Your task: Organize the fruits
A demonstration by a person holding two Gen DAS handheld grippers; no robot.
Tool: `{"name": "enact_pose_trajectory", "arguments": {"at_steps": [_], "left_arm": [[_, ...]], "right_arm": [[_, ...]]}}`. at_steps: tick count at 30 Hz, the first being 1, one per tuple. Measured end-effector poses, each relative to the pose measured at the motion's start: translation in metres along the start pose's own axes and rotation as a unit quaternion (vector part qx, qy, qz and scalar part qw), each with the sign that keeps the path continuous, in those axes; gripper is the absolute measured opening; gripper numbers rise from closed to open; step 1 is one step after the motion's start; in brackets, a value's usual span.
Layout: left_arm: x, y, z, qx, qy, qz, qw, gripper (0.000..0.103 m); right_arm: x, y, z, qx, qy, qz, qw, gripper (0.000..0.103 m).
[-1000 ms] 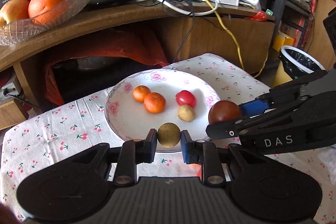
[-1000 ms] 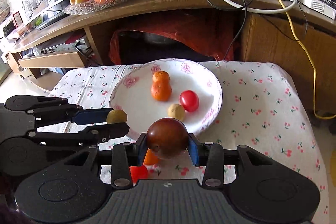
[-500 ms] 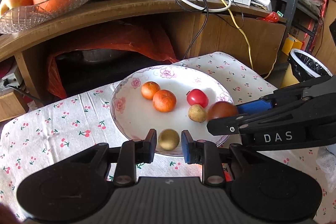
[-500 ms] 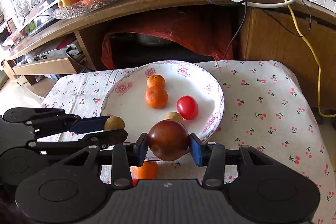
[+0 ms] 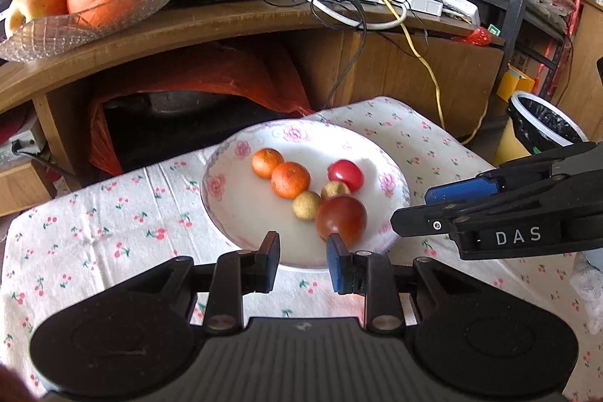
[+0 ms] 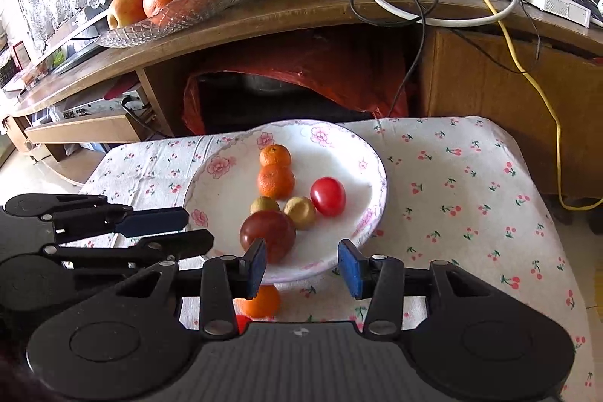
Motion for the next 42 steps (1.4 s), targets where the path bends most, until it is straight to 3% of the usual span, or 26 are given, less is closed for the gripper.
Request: {"name": "enact_pose_trajectory", "arguments": {"at_steps": [13,18,23,37,42], "left_arm": [[0.034,0.012,0.049,0.067,0.038,-0.061,0.9952,0.039],[0.034,0.018,0.050,0.047,0.051,-0.058,0.9959,0.042],[0.043,0.027,0.043,0.027,0.051,-0.073,0.9957,0.038],[0.054,-0.006,0.021,0.015,0.039,-0.070,0.9967,0.036],[0.061,-0.009,0.015,0.009,0.041,-0.076,0.9962,0.036]], "right_arm": [[0.017,-0.009,0.016,0.015,0.012,-0.014,1.000,0.039],[0.022,-0.007,0.015,0.011,0.009,-0.022,1.000,0.039],[0.024,-0.006,0.013,0.006,0.006,-0.028,1.000,0.039],[0.031,0.015,-0.028,-0.049,-0.013,-0.057,0.997,0.039],[0.030,0.030,-0.037,-0.038,-0.026,-0.055,0.997,0.041]]}}
Point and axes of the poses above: each gripper's, at about its wrist camera, not at the fingertips, and y roughly the way its jaws point, z to its right, x to its underside, the point moved 8 cm from there along y, roughly the way its jaws point, and after that the axes turned 8 degrees about x, right-handed, at the moved point
